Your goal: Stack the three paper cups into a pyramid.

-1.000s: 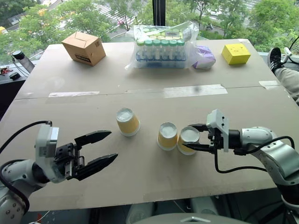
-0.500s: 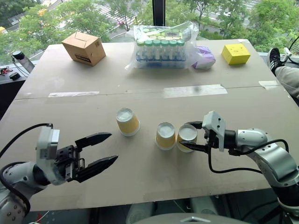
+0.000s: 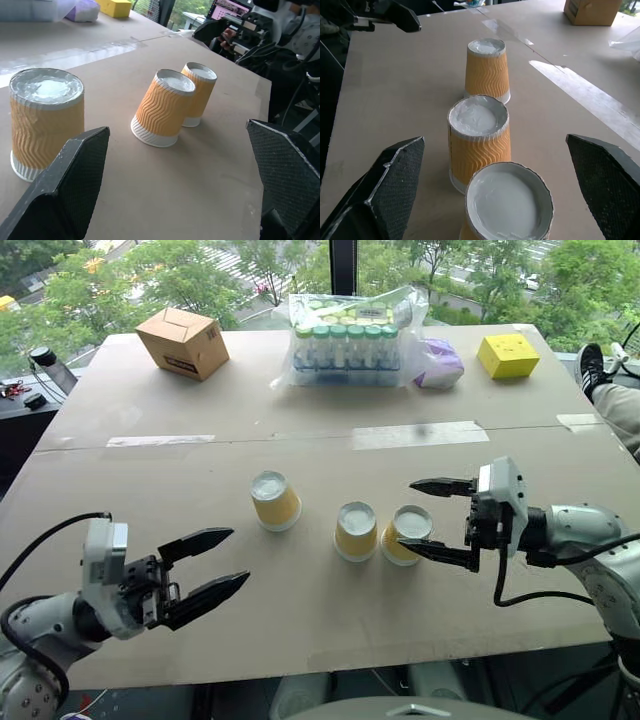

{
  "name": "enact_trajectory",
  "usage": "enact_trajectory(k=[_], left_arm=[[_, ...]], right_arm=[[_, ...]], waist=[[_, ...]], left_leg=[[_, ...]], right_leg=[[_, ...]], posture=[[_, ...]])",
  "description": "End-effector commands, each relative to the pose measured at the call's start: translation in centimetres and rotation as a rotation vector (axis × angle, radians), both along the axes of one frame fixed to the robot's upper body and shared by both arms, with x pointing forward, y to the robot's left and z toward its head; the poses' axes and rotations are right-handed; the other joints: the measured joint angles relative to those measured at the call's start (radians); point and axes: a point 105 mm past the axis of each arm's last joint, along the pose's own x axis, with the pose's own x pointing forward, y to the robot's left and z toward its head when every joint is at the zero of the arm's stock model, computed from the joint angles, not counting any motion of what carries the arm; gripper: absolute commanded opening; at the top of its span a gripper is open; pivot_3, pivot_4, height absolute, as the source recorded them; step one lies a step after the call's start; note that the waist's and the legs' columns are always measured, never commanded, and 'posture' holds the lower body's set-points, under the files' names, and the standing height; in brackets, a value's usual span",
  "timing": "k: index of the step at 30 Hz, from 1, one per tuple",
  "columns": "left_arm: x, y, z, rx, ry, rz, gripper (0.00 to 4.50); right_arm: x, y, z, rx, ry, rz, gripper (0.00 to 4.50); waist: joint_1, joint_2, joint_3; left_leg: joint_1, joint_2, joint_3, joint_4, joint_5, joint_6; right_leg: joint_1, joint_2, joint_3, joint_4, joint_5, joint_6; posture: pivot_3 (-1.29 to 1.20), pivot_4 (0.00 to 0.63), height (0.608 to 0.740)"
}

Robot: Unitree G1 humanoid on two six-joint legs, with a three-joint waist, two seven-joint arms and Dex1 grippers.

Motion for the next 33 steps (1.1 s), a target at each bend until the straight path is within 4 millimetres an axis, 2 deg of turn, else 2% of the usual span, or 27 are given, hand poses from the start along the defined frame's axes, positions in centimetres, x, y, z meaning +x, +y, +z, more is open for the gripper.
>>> enact_trajectory(k=[1, 5, 7, 10, 14, 20, 23, 24, 26, 29, 33], left_arm=[[1.8, 1.6, -0.7, 0.060, -0.010, 0.125, 4.50], [4.1, 2.3, -1.4, 0.122, -0.026, 0.187, 4.50], [4.9, 2.0, -1.6, 0.127, -0.022, 0.172, 4.50], [7.2, 0.7, -2.1, 0.171, -0.045, 0.127, 4.50], [9.4, -0.8, -1.8, 0.180, -0.085, 0.093, 4.50], [11.5, -2.5, -2.4, 0.203, -0.092, 0.037, 4.50], [11.8, -3.0, -2.2, 0.181, -0.101, 0.005, 3.74], [11.8, -3.1, -2.1, 0.179, -0.103, -0.003, 3.25], [11.8, -3.1, -2.0, 0.182, -0.111, -0.016, 2.66], [12.0, -3.0, -1.0, 0.159, -0.129, -0.036, 2.66], [10.9, -5.3, 3.2, 0.085, -0.145, -0.238, 2.66]], right_arm=[[-1.5, -0.9, 1.8, 0.022, -0.057, 0.024, 4.47], [-2.4, -1.9, 1.4, -0.031, -0.107, 0.016, 4.47], [-2.7, -2.1, 1.5, -0.031, -0.116, 0.016, 4.47], [-3.1, -2.3, 1.4, -0.035, -0.127, 0.002, 4.47], [-3.5, -2.5, 1.3, -0.044, -0.134, -0.026, 4.47], [-4.4, -2.7, 1.4, -0.046, -0.147, -0.062, 4.47], [-4.9, -2.7, 1.7, -0.035, -0.154, -0.074, 4.50], [-5.0, -2.7, 1.7, -0.034, -0.155, -0.079, 4.50], [-5.2, -2.7, 1.7, -0.034, -0.154, -0.091, 4.50], [-5.2, -2.8, 1.5, -0.035, -0.148, -0.111, 4.50], [-5.3, -2.9, 1.7, -0.005, -0.151, -0.141, 4.50]], waist=[[0.004, 0.000, 0.000], [0.005, -0.001, -0.001], [0.003, -0.001, -0.001], [0.002, -0.001, -0.001], [0.005, -0.002, -0.001], [0.001, -0.002, -0.001], [-0.001, -0.002, -0.001], [-0.002, -0.002, -0.001], [-0.002, -0.002, -0.001], [0.000, -0.002, -0.001], [0.003, -0.003, 0.000]], left_leg=[[0.000, 0.000, 0.000, 0.000, 0.000, 0.000], [0.000, -0.001, -0.001, 0.000, 0.000, 0.000], [0.000, -0.001, 0.000, 0.001, 0.000, 0.000], [0.000, -0.001, 0.000, 0.001, 0.000, 0.000], [0.000, -0.001, -0.001, 0.001, 0.000, 0.000], [0.000, -0.001, -0.001, 0.001, 0.000, 0.000], [0.000, -0.001, -0.001, 0.001, 0.000, 0.000], [0.000, -0.001, -0.001, 0.001, 0.000, 0.000], [0.000, -0.001, -0.001, 0.001, 0.000, 0.000], [0.000, -0.001, -0.001, 0.001, 0.000, 0.000], [-0.001, -0.001, -0.001, 0.003, 0.000, 0.000]], right_leg=[[0.000, 0.000, -0.001, 0.000, 0.000, 0.000], [0.001, 0.000, -0.001, 0.000, 0.000, 0.000], [0.001, 0.000, -0.001, 0.000, 0.000, 0.000], [0.001, 0.000, -0.001, 0.001, 0.000, 0.000], [0.001, 0.000, -0.002, 0.001, 0.000, 0.000], [0.000, -0.001, -0.001, 0.001, 0.000, 0.000], [0.000, -0.001, -0.001, 0.001, 0.000, 0.000], [0.000, -0.001, -0.001, 0.001, 0.000, 0.000], [0.000, -0.001, -0.001, 0.001, 0.000, 0.000], [0.000, 0.000, -0.002, 0.002, 0.000, 0.000], [0.000, -0.001, -0.002, 0.002, 0.000, 0.000]], posture=[[0.00, 0.150, 0.740], [0.00, 0.150, 0.740], [0.00, 0.150, 0.740], [0.00, 0.150, 0.740], [0.00, 0.150, 0.740], [0.00, 0.150, 0.740], [0.00, 0.150, 0.740], [0.00, 0.150, 0.740], [0.00, 0.150, 0.740], [0.00, 0.150, 0.740], [0.00, 0.150, 0.740]])
